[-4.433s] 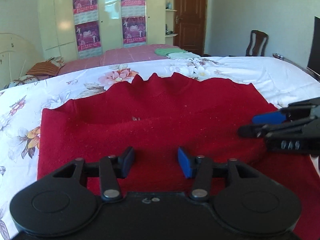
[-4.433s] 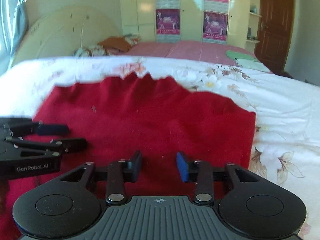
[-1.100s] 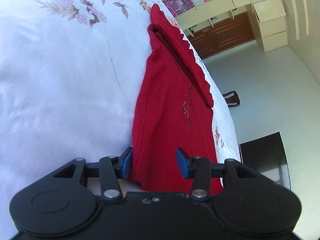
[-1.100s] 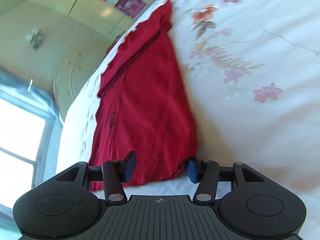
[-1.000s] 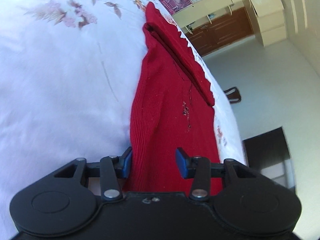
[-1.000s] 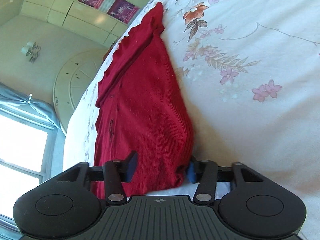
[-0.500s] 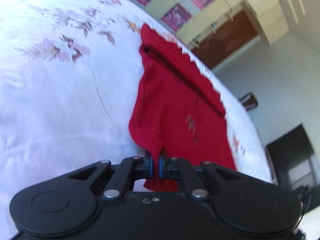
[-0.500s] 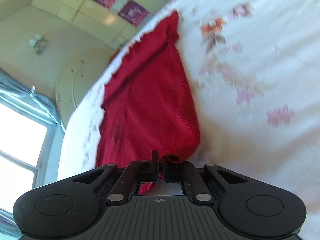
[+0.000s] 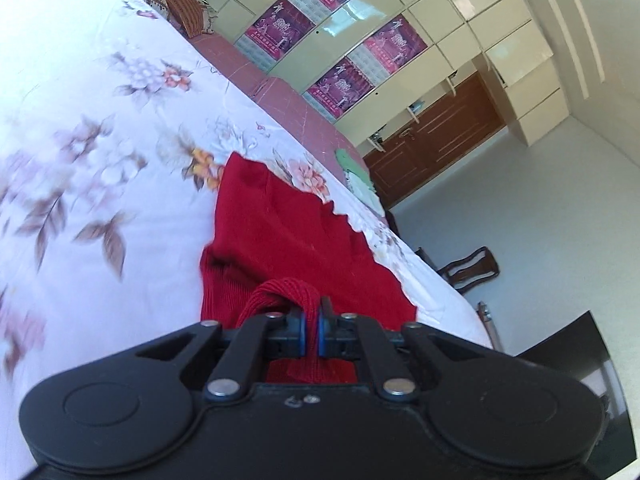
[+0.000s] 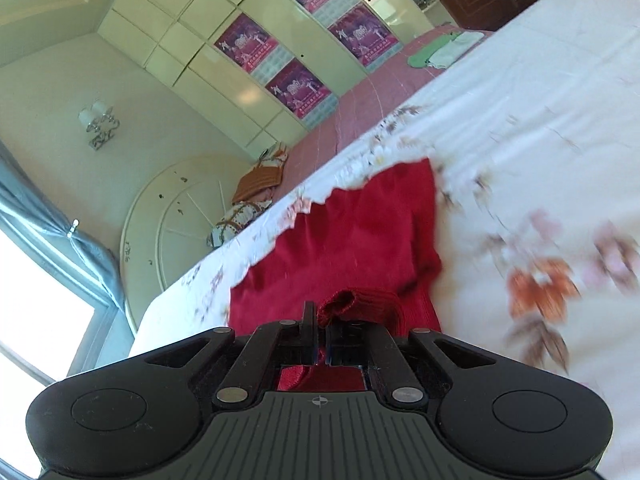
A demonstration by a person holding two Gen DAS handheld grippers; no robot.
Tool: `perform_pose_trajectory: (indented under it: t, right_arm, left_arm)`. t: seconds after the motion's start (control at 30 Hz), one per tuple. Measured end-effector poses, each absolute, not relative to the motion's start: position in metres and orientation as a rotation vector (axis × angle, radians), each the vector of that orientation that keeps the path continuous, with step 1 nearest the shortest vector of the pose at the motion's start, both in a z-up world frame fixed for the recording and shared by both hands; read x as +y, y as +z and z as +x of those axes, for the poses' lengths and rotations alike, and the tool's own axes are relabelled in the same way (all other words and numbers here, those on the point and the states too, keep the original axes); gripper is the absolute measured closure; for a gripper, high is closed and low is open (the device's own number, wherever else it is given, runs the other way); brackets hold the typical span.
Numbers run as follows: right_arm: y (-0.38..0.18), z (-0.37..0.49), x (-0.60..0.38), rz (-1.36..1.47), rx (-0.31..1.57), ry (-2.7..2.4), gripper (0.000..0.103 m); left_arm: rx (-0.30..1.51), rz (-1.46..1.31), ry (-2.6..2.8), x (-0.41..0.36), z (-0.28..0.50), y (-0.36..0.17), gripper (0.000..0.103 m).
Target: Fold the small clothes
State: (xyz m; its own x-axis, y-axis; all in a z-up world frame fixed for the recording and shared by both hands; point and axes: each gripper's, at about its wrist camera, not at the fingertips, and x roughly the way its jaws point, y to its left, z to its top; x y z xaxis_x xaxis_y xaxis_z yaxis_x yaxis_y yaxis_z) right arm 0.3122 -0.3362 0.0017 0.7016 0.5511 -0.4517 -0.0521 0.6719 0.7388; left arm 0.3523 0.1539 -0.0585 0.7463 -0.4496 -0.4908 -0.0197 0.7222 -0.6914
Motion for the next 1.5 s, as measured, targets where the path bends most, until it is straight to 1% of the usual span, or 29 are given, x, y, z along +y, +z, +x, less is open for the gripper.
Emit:
perform_pose_trajectory:
  t: [0.17, 0.4, 0.5, 0.53, 0.57, 0.6, 0.63, 0.67, 0.7, 0.73, 0.77, 0.8, 0.83, 0.87, 0.9, 0.93, 0.97, 1.03, 1.1, 1.13, 1.17, 1.2, 1.23, 1.3, 1.33, 1.37, 1.4, 1.43, 1.5]
  right_arm:
    - [-0.004, 0.391, -0.332, 0.750, 0.754, 0.361, 0.101]
    - [-0.045, 0.476, -0.335, 0.721, 0.819, 0.317, 0.101]
    - [-0.065, 0.502, -0.343, 0.770, 0.838, 0.328, 0.100]
    - [-0.069, 0.508, -0.345, 0.785, 0.838, 0.334, 0.100]
    - [-0.071, 0.513, -0.345, 0.778, 0.834, 0.335, 0.100]
    - [-0.071, 0.519, -0.345, 0.749, 0.830, 0.325, 0.100]
    - [-0.070, 0.523, -0.344, 0.713, 0.821, 0.320, 0.098]
    - [-0.069, 0.526, -0.343, 0.683, 0.810, 0.320, 0.074]
    - [-0.067, 0.527, -0.343, 0.660, 0.788, 0.310, 0.053]
    - [-0.064, 0.524, -0.344, 0.649, 0.737, 0.294, 0.024]
    - [-0.062, 0.520, -0.346, 0.643, 0.684, 0.289, 0.018]
    - [-0.061, 0.520, -0.347, 0.638, 0.663, 0.296, 0.018]
    - [-0.060, 0.518, -0.347, 0.625, 0.650, 0.300, 0.018]
    - [-0.059, 0.516, -0.346, 0.593, 0.645, 0.294, 0.018]
    - [-0.059, 0.515, -0.342, 0.544, 0.654, 0.277, 0.023]
    - [-0.061, 0.515, -0.338, 0.504, 0.677, 0.273, 0.041]
    - [-0.064, 0.516, -0.335, 0.482, 0.702, 0.277, 0.051]
    - [-0.074, 0.519, -0.324, 0.441, 0.750, 0.282, 0.051]
    - [-0.081, 0.522, -0.317, 0.387, 0.776, 0.277, 0.051]
    - [-0.083, 0.521, -0.313, 0.367, 0.785, 0.276, 0.051]
    - [-0.086, 0.522, -0.309, 0.338, 0.786, 0.274, 0.052]
    - [-0.086, 0.522, -0.304, 0.307, 0.782, 0.273, 0.055]
    - [-0.087, 0.522, -0.299, 0.283, 0.784, 0.276, 0.066]
    - [-0.085, 0.520, -0.294, 0.245, 0.775, 0.269, 0.067]
    - [-0.086, 0.521, -0.293, 0.243, 0.773, 0.271, 0.067]
    - [-0.086, 0.520, -0.294, 0.250, 0.777, 0.271, 0.067]
    - [-0.086, 0.520, -0.295, 0.253, 0.782, 0.270, 0.067]
    - [-0.086, 0.519, -0.295, 0.257, 0.786, 0.273, 0.067]
    - [-0.086, 0.519, -0.296, 0.255, 0.793, 0.271, 0.067]
  left_arm:
    - [0.726, -0.679, -0.236, 0.150, 0.429, -0.066, 0.098]
    - [0.777, -0.637, -0.230, 0.138, 0.511, -0.094, 0.098]
    - [0.787, -0.641, -0.251, 0.135, 0.534, -0.108, 0.097]
    - [0.773, -0.631, -0.256, 0.134, 0.537, -0.108, 0.094]
    - [0.750, -0.617, -0.262, 0.132, 0.540, -0.107, 0.085]
    - [0.728, -0.606, -0.260, 0.131, 0.542, -0.107, 0.080]
    - [0.711, -0.589, -0.257, 0.128, 0.544, -0.105, 0.068]
    - [0.694, -0.560, -0.244, 0.126, 0.545, -0.102, 0.049]
    - [0.668, -0.526, -0.224, 0.123, 0.544, -0.099, 0.041]
    - [0.635, -0.493, -0.223, 0.122, 0.542, -0.096, 0.035]
    - [0.621, -0.453, -0.240, 0.120, 0.542, -0.093, 0.037]
    - [0.631, -0.404, -0.248, 0.117, 0.544, -0.092, 0.040]
    - [0.655, -0.352, -0.254, 0.113, 0.548, -0.092, 0.049]
    - [0.686, -0.296, -0.263, 0.108, 0.552, -0.093, 0.056]
    - [0.711, -0.251, -0.268, 0.103, 0.555, -0.096, 0.057]
    - [0.729, -0.219, -0.271, 0.099, 0.558, -0.098, 0.059]
    - [0.750, -0.188, -0.266, 0.096, 0.560, -0.102, 0.061]
    - [0.771, -0.149, -0.251, 0.091, 0.562, -0.108, 0.063]
    - [0.778, -0.143, -0.224, 0.092, 0.561, -0.112, 0.069]
    - [0.773, -0.154, -0.208, 0.095, 0.560, -0.114, 0.076]
    - [0.769, -0.176, -0.201, 0.099, 0.559, -0.114, 0.078]
    - [0.763, -0.201, -0.192, 0.103, 0.559, -0.113, 0.078]
    - [0.756, -0.213, -0.187, 0.105, 0.558, -0.111, 0.078]
    - [0.739, -0.196, -0.171, 0.105, 0.553, -0.108, 0.071]
    - [0.729, -0.180, -0.157, 0.103, 0.551, -0.105, 0.064]
    - [0.719, -0.167, -0.154, 0.102, 0.548, -0.103, 0.053]
    - [0.707, -0.153, -0.154, 0.101, 0.545, -0.102, 0.047]
    - [0.697, -0.140, -0.160, 0.099, 0.543, -0.101, 0.044]
    - [0.710, -0.123, -0.184, 0.095, 0.545, -0.101, 0.050]
